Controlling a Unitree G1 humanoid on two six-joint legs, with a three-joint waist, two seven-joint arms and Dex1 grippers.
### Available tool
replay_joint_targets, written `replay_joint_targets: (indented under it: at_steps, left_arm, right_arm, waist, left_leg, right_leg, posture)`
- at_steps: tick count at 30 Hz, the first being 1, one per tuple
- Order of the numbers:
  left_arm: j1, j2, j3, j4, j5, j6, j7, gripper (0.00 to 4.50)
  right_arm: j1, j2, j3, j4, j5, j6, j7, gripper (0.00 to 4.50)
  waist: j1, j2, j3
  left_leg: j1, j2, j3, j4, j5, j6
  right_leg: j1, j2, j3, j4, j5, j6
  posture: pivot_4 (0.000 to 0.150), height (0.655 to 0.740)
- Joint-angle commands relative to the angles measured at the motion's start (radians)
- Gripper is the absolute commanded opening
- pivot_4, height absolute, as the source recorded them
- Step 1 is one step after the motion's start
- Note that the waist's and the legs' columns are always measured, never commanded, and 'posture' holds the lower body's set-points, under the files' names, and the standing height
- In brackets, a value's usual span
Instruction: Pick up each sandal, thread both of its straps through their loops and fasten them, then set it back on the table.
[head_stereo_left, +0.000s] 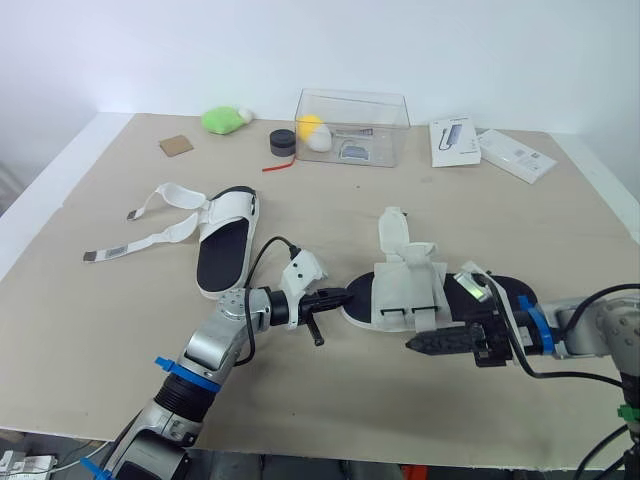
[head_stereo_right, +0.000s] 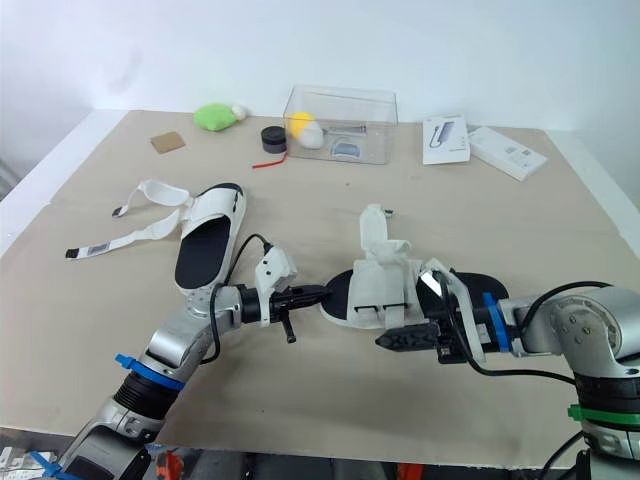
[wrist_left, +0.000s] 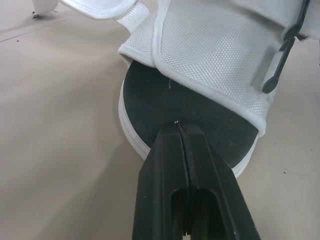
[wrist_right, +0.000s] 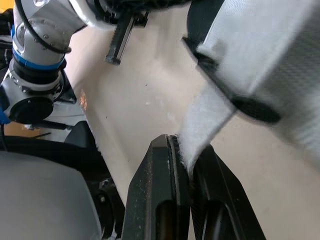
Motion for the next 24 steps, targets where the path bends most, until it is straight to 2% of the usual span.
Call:
replay_joint_targets:
  at_steps: [1, 6, 10, 12, 14, 16, 17, 18, 20, 21, 24]
  left_arm:
    - [0.014, 0.002, -0.014, 0.007, 0.012, 0.014, 0.003, 0.00]
    - [0.016, 0.003, -0.015, 0.007, 0.013, 0.014, 0.001, 0.00]
    - [0.012, 0.004, -0.016, 0.006, 0.013, 0.015, -0.004, 0.00]
    - [0.011, 0.005, -0.016, 0.006, 0.013, 0.015, -0.005, 0.00]
    - [0.012, 0.007, -0.018, -0.003, 0.011, 0.023, -0.007, 0.00]
    - [0.019, 0.015, -0.019, -0.016, 0.008, 0.030, -0.012, 0.00]
    - [0.023, 0.021, -0.019, -0.019, 0.008, 0.032, -0.016, 0.00]
    - [0.026, 0.026, -0.020, -0.019, 0.009, 0.031, -0.019, 0.00]
    - [0.029, 0.031, -0.019, -0.019, 0.008, 0.032, -0.020, 0.00]
    - [0.029, 0.032, -0.018, -0.019, 0.007, 0.033, -0.020, 0.00]
    - [0.032, 0.028, -0.024, -0.021, 0.006, 0.034, -0.015, 0.00]
  right_arm:
    - [0.168, -0.024, -0.005, -0.145, 0.064, 0.000, 0.026, 0.09]
    - [0.271, -0.072, -0.020, -0.201, 0.058, -0.063, 0.054, 0.09]
    - [0.327, -0.156, -0.046, -0.259, -0.025, -0.250, 0.135, 0.09]
    - [0.378, -0.231, -0.044, -0.251, -0.133, -0.395, 0.209, 0.93]
    - [0.420, -0.291, -0.090, -0.180, -0.222, -0.548, 0.320, 1.51]
    - [0.447, -0.324, -0.106, -0.097, -0.313, -0.702, 0.383, 2.44]
    - [0.461, -0.327, -0.110, -0.059, -0.360, -0.794, 0.416, 3.11]
    - [0.474, -0.335, -0.112, -0.030, -0.398, -0.857, 0.440, 3.11]
    - [0.460, -0.260, -0.145, 0.031, -0.480, -1.122, 0.464, 4.15]
    - [0.448, -0.221, -0.153, 0.056, -0.514, -1.241, 0.467, 4.44]
    - [0.413, -0.153, -0.113, 0.220, -0.706, -1.728, 0.483, 4.44]
  waist:
    - [0.000, -0.001, -0.001]
    - [-0.002, -0.001, -0.001]
    - [0.000, -0.002, -0.002]
    - [0.000, -0.001, -0.002]
    - [0.000, -0.002, -0.002]
    - [0.001, -0.003, -0.002]
    - [0.001, -0.003, -0.002]
    - [0.000, -0.003, -0.002]
    - [0.000, -0.003, -0.002]
    - [0.000, -0.003, -0.002]
    - [-0.001, -0.002, -0.002]
  left_leg:
    - [0.000, 0.000, 0.000, 0.000, 0.000, 0.000]
    - [0.000, 0.000, 0.000, 0.002, 0.000, 0.000]
    - [-0.001, 0.000, 0.000, 0.004, 0.000, 0.000]
    - [-0.003, -0.001, 0.000, 0.005, 0.000, 0.000]
    - [-0.003, -0.001, 0.000, 0.005, -0.001, 0.000]
    - [-0.004, -0.001, 0.000, 0.005, -0.001, 0.000]
    - [-0.003, -0.001, 0.000, 0.005, -0.001, 0.000]
    - [-0.003, -0.001, 0.000, 0.005, -0.001, 0.000]
    - [-0.003, -0.001, 0.000, 0.005, -0.001, 0.000]
    - [-0.003, -0.001, 0.000, 0.005, -0.001, -0.001]
    - [-0.003, -0.001, 0.000, 0.005, -0.001, -0.001]
  right_leg:
    - [0.000, 0.000, 0.000, 0.000, 0.000, 0.000]
    - [0.000, 0.000, 0.000, 0.000, 0.000, 0.001]
    - [0.000, -0.001, 0.000, 0.000, 0.000, 0.001]
    - [-0.001, -0.001, 0.000, 0.000, 0.000, 0.001]
    - [-0.001, -0.001, 0.000, 0.000, 0.000, 0.001]
    - [-0.001, -0.002, 0.000, 0.000, 0.000, 0.001]
    - [-0.001, -0.001, 0.000, 0.000, 0.000, 0.001]
    - [-0.001, -0.001, 0.000, 0.000, 0.000, 0.001]
    - [-0.001, -0.001, 0.000, 0.000, 0.000, 0.002]
    - [-0.001, -0.001, 0.000, 0.000, 0.000, 0.002]
    - [0.000, -0.001, 0.000, -0.001, 0.000, 0.002]
  posture:
    - [0.150, 0.7400]
    - [0.150, 0.7400]
    - [0.150, 0.7400]
    - [0.150, 0.7400]
    - [0.150, 0.7400]
    - [0.150, 0.7400]
    - [0.150, 0.7400]
    - [0.150, 0.7400]
    - [0.150, 0.7400]
    - [0.150, 0.7400]
    - [0.150, 0.7400]
